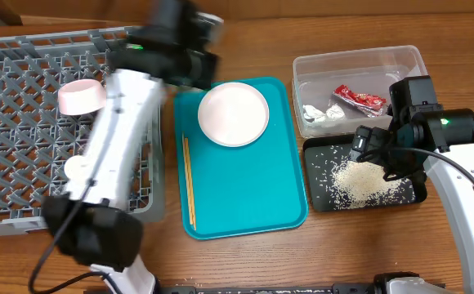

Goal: Sort waste into correct bins and load items into the dishwasher
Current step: 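Carry the grey bowl to the dish rack with the left gripper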

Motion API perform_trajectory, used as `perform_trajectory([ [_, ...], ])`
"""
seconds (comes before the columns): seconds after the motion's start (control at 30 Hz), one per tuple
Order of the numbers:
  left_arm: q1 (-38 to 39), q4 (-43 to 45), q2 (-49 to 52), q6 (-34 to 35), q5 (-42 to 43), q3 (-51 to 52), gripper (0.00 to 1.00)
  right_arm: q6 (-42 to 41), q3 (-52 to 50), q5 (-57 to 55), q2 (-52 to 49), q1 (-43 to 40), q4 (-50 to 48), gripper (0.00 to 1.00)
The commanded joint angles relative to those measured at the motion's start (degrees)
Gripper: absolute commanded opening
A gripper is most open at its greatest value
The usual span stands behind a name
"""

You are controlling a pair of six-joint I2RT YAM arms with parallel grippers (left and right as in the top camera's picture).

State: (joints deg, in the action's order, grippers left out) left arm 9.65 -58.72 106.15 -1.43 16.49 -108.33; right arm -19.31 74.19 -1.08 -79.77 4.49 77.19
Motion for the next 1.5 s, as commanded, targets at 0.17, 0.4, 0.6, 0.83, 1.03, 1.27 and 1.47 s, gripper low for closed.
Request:
perform_trajectory([
  [0.17, -19.74, -0.17, 3.72, -4.87, 35.08, -0.52, 0.04, -0.42, 0.44, -0.79, 0.57, -0.07, -0.13, 1.00],
  [0.4, -27.63, 0.02, 11.30, -7.45, 49.75, -0.52, 0.04, -0.44, 0.44, -0.76, 0.57, -0.07, -0.13, 1.00],
  [0.6, -31.71, 0.31, 17.99, -7.56, 55.04, -0.52, 0.04, -0.44, 0.44, -0.76, 0.57, -0.07, -0.13, 1.00],
  [0.83, -36.30, -2.27, 20.50, -7.54, 55.41, -0.52, 0.30, -0.44, 0.44, -0.76, 0.57, -0.07, -0.15, 1.00],
  [1.03, -39.12, -6.05, 20.04, -9.94, 58.40, -0.55, 0.48, -0.44, 0.44, -0.76, 0.57, -0.07, -0.37, 1.00],
  [1.27, -38.51, -8.85, 19.15, -12.28, 60.13, -0.57, 0.48, -0.44, 0.44, -0.74, 0.57, -0.07, -0.33, 1.00],
  [1.47, -34.91, -11.13, 13.79, -17.05, 53.33, -0.57, 0.57, -0.46, 0.44, -0.74, 0.57, -0.07, -0.33, 1.00],
])
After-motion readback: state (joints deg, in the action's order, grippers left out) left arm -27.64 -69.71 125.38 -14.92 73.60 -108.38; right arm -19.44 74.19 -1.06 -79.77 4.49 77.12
